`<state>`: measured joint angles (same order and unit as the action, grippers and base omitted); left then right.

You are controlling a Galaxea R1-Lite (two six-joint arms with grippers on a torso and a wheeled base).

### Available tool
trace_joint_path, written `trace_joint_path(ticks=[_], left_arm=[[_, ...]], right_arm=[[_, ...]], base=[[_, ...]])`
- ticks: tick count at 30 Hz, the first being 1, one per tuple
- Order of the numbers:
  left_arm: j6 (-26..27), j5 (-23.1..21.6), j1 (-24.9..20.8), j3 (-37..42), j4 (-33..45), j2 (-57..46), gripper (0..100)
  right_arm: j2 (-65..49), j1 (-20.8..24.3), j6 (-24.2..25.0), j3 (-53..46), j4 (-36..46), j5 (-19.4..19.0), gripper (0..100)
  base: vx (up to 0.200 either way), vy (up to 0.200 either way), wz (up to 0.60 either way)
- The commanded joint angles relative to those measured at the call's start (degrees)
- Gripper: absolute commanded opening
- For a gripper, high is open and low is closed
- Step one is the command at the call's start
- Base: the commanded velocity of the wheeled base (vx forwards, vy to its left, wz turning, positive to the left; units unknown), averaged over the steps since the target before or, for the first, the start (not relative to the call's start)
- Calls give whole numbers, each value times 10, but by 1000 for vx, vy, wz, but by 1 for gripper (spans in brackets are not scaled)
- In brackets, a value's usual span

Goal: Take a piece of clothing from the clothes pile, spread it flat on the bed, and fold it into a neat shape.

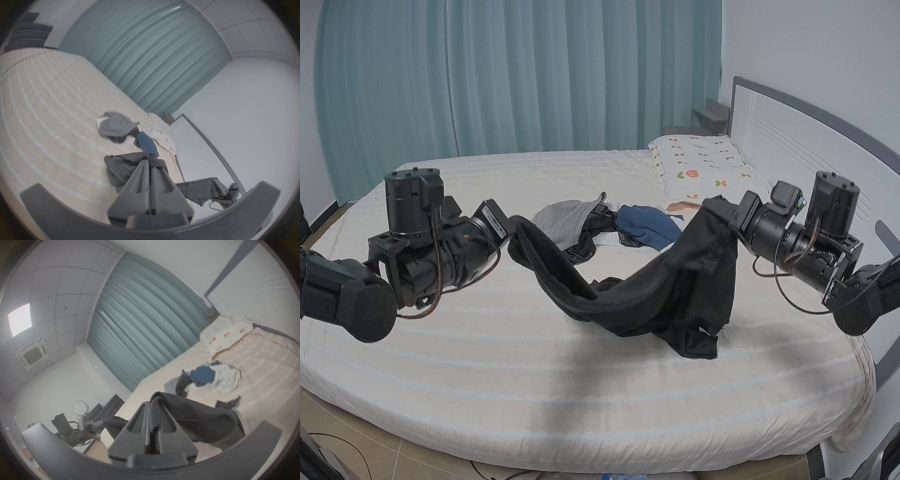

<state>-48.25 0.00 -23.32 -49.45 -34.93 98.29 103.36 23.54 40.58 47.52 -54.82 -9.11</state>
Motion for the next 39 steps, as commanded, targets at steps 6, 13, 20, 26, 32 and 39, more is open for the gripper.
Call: trace_joint_path(ticks=[6, 13, 20, 26, 32, 39], left_arm=[[-70, -34, -14, 65, -21, 0, 0], [-75, -48, -43, 90, -25, 0, 0], [-107, -52, -44, 97, -20, -4, 0], [-127, -82, -43, 105, -23, -1, 0], [-127, -80, -45, 102, -23, -2, 0], [-151, -82, -31, 93, -21, -5, 0]], right_arm=[[31, 12, 74, -83, -1, 1, 0], [51, 12, 75, -89, -1, 7, 0], [70, 27, 73, -98, -16, 25, 0], [77, 29, 73, -103, -38, 25, 0], [72, 28, 73, -103, -39, 25, 0], [76, 28, 73, -102, -39, 26, 0]], base=[[0, 0, 0], [0, 0, 0], [-171, 0, 0], [-100, 0, 0], [0, 0, 0], [0, 114, 0]])
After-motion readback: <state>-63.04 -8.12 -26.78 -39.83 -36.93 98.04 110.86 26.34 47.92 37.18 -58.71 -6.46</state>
